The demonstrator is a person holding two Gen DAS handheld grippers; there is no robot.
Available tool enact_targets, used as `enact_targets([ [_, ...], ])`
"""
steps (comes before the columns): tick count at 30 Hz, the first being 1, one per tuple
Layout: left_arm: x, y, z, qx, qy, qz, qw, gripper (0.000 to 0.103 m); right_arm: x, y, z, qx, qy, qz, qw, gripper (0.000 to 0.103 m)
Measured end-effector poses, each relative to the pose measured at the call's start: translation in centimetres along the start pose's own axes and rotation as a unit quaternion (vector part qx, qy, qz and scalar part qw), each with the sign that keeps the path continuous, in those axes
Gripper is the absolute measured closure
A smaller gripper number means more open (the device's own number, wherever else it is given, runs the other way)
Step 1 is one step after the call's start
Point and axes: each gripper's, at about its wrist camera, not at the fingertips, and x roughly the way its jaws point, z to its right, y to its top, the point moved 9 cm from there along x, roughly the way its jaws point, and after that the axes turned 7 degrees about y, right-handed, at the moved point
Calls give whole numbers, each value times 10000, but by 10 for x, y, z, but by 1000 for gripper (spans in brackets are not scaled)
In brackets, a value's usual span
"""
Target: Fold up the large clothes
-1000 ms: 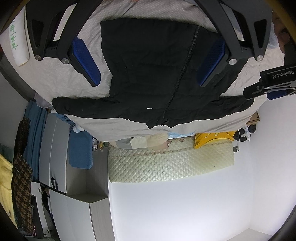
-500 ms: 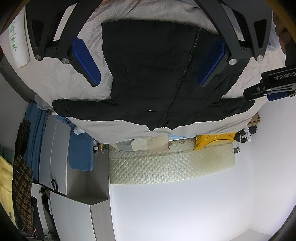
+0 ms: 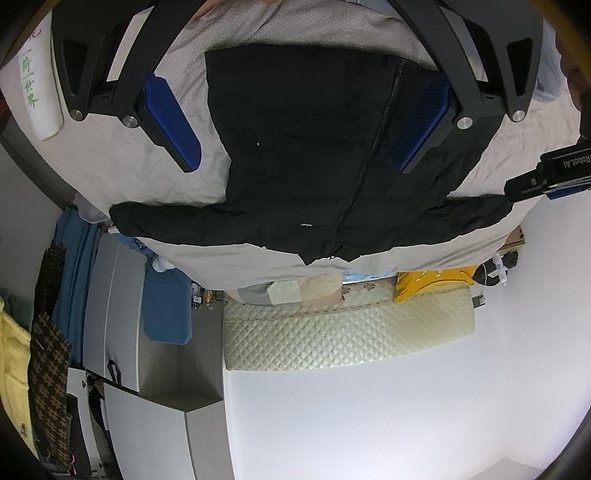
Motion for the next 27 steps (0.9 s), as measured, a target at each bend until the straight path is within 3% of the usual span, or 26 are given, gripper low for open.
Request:
enact_targets([
  [27, -3, -1, 2, 80, -23, -18, 10000, 1, -3, 1, -3, -19, -53, -43, 10000, 0],
])
